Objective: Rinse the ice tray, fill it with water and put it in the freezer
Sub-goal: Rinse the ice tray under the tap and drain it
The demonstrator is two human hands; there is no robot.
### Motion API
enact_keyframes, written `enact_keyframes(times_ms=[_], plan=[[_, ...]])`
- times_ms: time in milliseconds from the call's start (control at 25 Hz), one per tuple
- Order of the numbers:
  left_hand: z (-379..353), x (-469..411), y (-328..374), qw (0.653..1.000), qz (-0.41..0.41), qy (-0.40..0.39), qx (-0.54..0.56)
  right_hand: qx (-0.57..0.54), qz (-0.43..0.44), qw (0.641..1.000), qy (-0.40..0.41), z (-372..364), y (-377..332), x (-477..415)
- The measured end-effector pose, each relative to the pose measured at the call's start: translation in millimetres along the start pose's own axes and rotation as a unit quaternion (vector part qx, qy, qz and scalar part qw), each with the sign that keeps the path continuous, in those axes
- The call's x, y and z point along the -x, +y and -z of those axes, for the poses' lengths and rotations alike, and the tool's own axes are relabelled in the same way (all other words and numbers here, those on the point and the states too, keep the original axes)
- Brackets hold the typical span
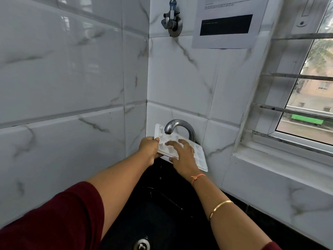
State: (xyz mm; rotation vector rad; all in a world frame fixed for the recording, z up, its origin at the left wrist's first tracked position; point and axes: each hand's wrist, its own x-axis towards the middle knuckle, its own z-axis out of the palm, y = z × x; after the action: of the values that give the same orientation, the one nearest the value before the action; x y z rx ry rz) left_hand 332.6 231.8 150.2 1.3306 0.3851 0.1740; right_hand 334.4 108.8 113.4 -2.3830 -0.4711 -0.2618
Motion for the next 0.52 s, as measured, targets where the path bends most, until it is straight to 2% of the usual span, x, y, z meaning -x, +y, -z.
enact_keyframes(times_ms=[80,280,520], plan=[[2.3,0.2,-1.0,1.000,-0.014,0.017,0.009,-0.016,-0.016,0.999,0.035,-1.7,3.5,2.6],[8.3,4.7,-4.8,0.999,-0.010,0.031,0.044,0.065,-0.046,0.995,-0.056,-3.9,-2.5,3.3],[7.8,6.3,-8.9,0.997,-0.006,0.035,0.069,0.133,-0.016,0.989,-0.066,-6.2,-3.1,10.2]])
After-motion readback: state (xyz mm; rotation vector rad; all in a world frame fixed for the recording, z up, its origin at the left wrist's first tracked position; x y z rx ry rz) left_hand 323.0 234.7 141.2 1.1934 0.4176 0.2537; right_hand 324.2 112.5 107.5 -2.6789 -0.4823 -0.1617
